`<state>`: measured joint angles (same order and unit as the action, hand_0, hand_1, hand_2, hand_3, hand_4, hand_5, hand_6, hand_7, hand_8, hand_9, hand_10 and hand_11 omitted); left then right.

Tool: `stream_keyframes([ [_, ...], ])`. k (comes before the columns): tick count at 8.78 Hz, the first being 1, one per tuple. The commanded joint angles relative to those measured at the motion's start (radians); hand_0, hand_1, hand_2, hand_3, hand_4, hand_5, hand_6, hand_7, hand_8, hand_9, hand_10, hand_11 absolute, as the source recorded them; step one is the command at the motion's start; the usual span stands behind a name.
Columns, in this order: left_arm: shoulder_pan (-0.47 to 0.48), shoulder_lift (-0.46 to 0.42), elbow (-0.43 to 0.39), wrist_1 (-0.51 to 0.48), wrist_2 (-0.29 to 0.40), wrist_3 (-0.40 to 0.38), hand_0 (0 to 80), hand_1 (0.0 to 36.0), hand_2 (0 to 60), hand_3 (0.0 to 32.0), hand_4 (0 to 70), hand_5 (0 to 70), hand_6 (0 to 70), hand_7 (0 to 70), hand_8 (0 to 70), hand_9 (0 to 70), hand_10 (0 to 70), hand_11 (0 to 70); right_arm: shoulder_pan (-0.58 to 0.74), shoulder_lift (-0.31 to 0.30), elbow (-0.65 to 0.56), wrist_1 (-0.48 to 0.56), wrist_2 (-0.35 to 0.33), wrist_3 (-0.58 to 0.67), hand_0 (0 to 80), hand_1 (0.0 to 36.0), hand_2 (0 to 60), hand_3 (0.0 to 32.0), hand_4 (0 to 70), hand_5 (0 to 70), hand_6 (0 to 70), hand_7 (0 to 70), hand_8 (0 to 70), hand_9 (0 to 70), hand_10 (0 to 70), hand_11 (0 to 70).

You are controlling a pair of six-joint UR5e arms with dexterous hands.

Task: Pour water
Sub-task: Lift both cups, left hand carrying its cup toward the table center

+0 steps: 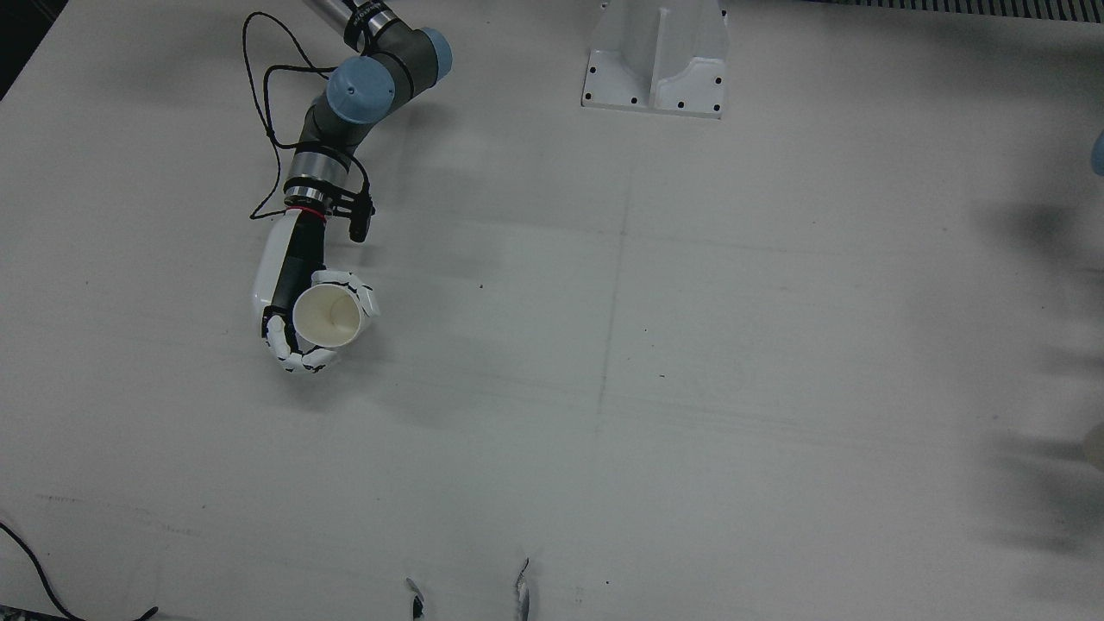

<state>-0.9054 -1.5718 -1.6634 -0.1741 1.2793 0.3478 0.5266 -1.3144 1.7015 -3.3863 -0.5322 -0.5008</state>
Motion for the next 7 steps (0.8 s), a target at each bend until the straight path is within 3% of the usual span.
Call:
stream_keyframes([
  [1, 0.086, -0.210, -0.021, 0.172, 0.012, 0.003, 40.5, 36.0, 60.0, 0.0, 37.2, 23.9, 7.2, 12.4, 4.1, 6.9, 4.8, 8.6, 0.059, -0.014, 0.131, -0.056, -0.009, -0.063, 47.2, 18.5, 45.6, 0.0, 8.2, 58.4, 39.6, 62.8, 42.4, 59.9, 31.0, 45.6],
  [4, 0.205, -0.371, -0.019, 0.301, 0.012, 0.005, 39.8, 36.0, 60.0, 0.0, 37.0, 24.1, 7.1, 11.9, 4.1, 6.8, 4.8, 8.6, 0.104, -0.028, 0.191, -0.074, -0.023, -0.084, 47.0, 18.7, 46.3, 0.0, 7.5, 57.9, 38.4, 60.4, 41.2, 58.2, 30.4, 44.9],
  [5, 0.251, -0.417, -0.019, 0.338, 0.012, 0.017, 39.7, 36.0, 60.0, 0.0, 37.3, 23.7, 7.1, 11.9, 4.0, 6.8, 4.9, 8.6, 0.128, -0.029, 0.194, -0.074, -0.084, -0.096, 47.0, 19.3, 47.9, 0.0, 7.0, 58.0, 38.0, 59.6, 40.7, 57.5, 30.0, 44.4],
  [7, 0.359, -0.549, -0.016, 0.396, 0.012, 0.098, 39.6, 36.0, 60.0, 0.0, 37.7, 23.9, 7.1, 11.9, 4.0, 6.7, 4.9, 8.6, 0.144, -0.028, 0.236, -0.074, -0.121, -0.169, 47.6, 20.4, 49.0, 0.0, 6.2, 57.6, 37.4, 57.9, 39.9, 56.2, 29.5, 43.8],
])
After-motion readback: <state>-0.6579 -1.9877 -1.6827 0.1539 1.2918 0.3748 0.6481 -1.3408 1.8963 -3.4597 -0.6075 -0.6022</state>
